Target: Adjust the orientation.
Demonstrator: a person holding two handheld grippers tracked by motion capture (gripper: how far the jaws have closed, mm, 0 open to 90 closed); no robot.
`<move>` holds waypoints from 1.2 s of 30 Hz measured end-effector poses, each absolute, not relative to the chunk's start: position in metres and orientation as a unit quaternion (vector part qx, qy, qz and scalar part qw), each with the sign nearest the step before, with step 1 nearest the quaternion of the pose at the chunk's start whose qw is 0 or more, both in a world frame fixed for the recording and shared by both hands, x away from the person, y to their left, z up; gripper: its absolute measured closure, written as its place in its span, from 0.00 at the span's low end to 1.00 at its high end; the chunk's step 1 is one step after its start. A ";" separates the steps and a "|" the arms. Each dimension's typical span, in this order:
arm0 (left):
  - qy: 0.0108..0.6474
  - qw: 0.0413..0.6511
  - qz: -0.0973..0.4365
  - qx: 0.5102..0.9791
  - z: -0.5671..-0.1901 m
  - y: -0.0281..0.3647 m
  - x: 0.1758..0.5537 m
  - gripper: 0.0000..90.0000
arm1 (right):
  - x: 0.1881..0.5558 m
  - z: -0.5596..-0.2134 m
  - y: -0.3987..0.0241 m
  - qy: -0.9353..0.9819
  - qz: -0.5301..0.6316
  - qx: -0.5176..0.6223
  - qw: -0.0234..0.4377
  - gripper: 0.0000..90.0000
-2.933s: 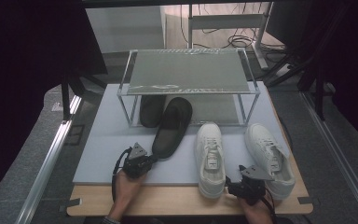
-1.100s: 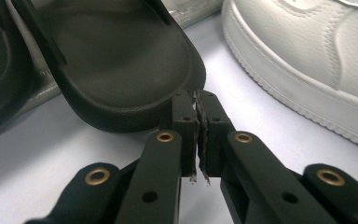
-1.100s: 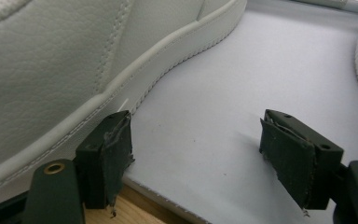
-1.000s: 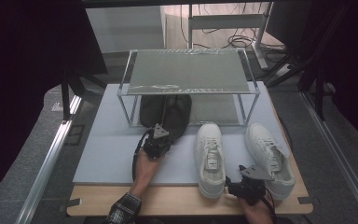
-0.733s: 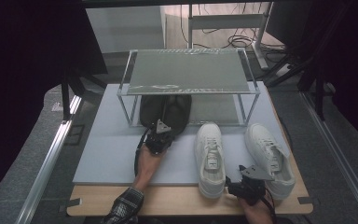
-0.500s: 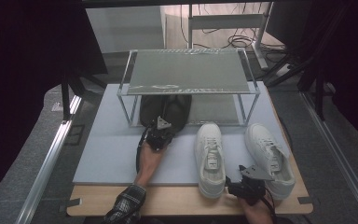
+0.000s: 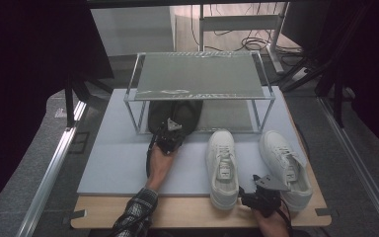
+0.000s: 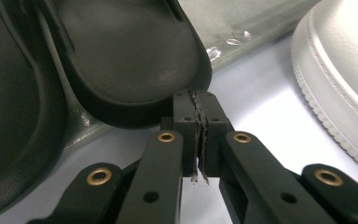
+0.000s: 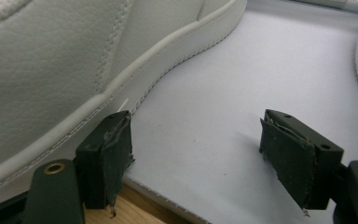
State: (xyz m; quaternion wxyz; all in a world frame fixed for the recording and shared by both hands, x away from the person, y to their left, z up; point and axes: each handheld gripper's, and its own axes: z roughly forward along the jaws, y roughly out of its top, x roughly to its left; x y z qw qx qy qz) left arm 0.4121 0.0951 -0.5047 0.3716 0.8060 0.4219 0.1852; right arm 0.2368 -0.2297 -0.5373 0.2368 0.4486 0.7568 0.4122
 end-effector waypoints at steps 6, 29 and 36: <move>0.429 0.375 0.188 0.800 -0.507 0.096 0.417 0.97 | 0.237 -0.537 -0.230 0.757 0.412 0.449 0.237 0.28; 0.432 0.405 0.185 0.784 -0.501 0.110 0.400 0.83 | 0.237 -0.537 -0.230 0.757 0.412 0.448 0.237 0.28; 0.424 0.401 0.190 0.790 -0.499 0.112 0.391 0.70 | 0.237 -0.537 -0.230 0.757 0.412 0.448 0.237 0.28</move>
